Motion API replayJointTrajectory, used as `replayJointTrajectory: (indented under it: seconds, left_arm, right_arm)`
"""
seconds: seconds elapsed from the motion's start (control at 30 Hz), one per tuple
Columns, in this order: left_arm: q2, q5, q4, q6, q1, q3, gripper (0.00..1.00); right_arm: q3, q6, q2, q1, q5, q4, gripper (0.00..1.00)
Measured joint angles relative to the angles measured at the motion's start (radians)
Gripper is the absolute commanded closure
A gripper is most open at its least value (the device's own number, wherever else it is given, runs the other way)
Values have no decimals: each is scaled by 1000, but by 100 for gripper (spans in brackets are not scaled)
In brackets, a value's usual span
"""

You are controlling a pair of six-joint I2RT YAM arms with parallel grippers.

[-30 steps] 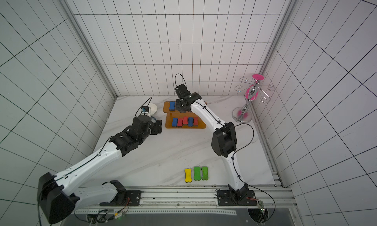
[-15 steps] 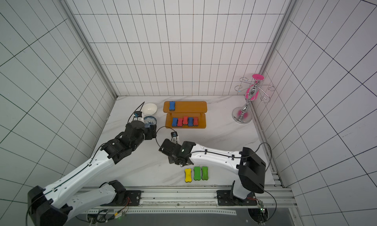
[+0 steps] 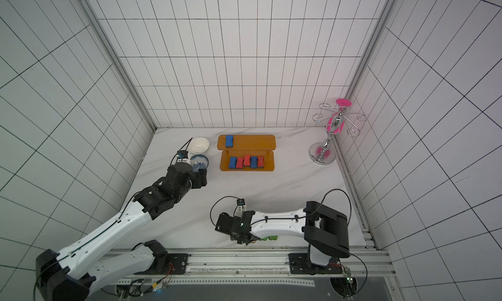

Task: Remove the whiteboard erasers from the shelf
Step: Place the whiteboard eraser at the center of the board.

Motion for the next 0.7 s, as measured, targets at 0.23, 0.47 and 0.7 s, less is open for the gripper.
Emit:
replayJointTrajectory:
  seconds: [0.23, 0.47, 0.7]
  left_arm:
    - [1, 0, 0, 4, 0, 0, 16]
    - [2, 0, 0, 4, 0, 0, 16]
    - [11, 0, 0, 4, 0, -1, 17]
  right_arm:
    - [-36, 39, -31, 0, -2, 21, 72]
    - [-51, 53, -43, 2, 0, 32, 71]
    - [-33, 56, -24, 20, 1, 34, 70]
